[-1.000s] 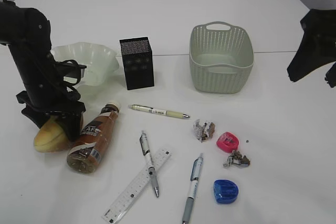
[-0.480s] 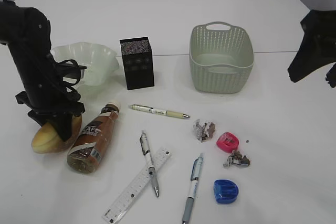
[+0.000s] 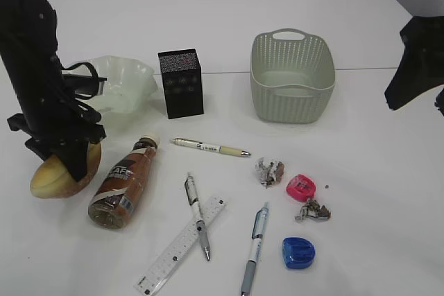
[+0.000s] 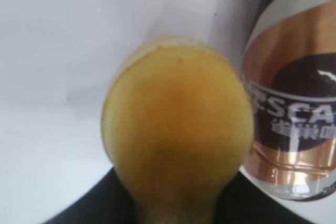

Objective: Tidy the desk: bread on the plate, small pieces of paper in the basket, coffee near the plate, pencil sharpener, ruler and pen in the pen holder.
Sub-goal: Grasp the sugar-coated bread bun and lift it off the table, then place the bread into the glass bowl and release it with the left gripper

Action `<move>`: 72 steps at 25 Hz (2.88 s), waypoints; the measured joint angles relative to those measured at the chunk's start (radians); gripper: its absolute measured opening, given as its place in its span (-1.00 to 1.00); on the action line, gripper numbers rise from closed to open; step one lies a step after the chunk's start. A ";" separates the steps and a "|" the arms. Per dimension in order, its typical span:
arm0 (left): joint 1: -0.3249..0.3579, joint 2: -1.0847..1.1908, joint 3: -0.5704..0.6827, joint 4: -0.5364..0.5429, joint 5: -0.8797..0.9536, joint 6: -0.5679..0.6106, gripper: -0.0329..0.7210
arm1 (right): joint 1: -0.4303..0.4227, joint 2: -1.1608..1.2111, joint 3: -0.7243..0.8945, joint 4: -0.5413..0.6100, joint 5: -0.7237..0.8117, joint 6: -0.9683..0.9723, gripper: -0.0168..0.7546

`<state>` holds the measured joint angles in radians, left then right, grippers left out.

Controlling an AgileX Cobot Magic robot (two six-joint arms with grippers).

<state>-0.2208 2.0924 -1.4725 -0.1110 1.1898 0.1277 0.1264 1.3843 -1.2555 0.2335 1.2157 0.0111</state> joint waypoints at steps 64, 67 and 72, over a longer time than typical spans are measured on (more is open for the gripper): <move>0.097 0.101 -0.340 0.046 -0.446 -0.176 0.55 | 0.000 0.000 0.000 0.033 0.019 0.198 0.38; 0.097 0.039 -0.340 0.046 -0.357 -0.176 0.49 | 0.000 0.000 0.000 0.033 0.019 0.198 0.38; 0.097 -0.044 -0.340 0.046 -0.149 -0.176 0.46 | 0.000 0.000 0.000 0.029 0.019 0.158 0.38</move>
<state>-0.1238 2.0486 -1.8121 -0.0648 1.0406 -0.0485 0.1264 1.3843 -1.2555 0.2630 1.2350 0.1692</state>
